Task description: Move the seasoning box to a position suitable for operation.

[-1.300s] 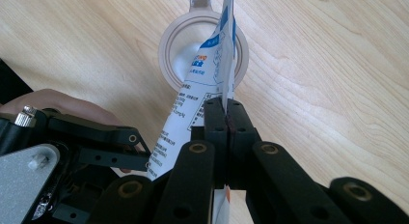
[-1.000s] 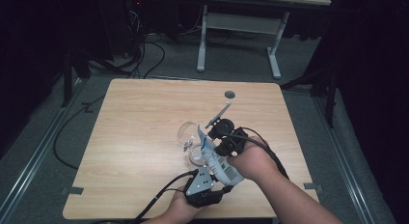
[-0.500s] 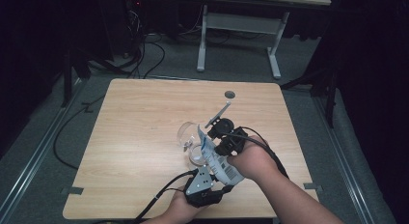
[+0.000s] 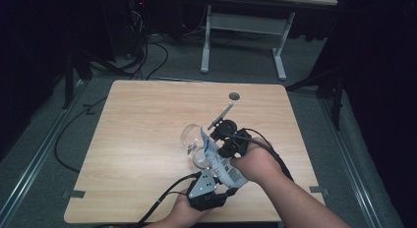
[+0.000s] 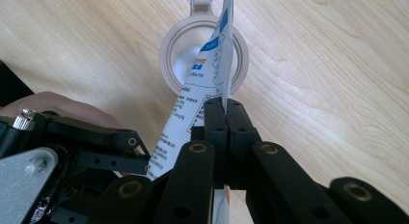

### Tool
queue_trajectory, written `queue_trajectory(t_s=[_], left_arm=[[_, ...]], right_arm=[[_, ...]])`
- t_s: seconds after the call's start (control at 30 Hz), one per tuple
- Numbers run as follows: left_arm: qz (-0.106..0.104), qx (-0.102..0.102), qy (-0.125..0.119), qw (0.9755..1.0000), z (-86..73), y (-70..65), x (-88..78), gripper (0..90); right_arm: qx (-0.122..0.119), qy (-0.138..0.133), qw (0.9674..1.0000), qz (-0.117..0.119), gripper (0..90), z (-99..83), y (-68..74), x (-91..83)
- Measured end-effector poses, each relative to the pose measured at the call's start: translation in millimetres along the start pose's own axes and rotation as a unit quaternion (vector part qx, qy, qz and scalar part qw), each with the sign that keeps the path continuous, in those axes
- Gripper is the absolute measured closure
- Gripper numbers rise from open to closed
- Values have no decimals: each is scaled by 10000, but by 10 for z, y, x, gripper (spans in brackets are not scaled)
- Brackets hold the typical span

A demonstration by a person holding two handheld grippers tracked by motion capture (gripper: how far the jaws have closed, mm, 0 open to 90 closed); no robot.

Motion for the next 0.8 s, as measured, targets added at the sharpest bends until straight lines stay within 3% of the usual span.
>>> queue_trajectory(t_s=[0.8], left_arm=[[15, -27, -25, 10000, 4, 21, -21, 617]], right_arm=[[-93, -32, 10000, 13, 900, 49, 10, 20]])
Point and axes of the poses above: each handheld gripper's, and its own axes: x roughly forward along the jaws, z roughly out of its top, y roughly to its left, the point moved 6 cm from there along x, roughly forward along the jaws, and after that the axes turned 6 degrees about -z, right-handed, at the moved point
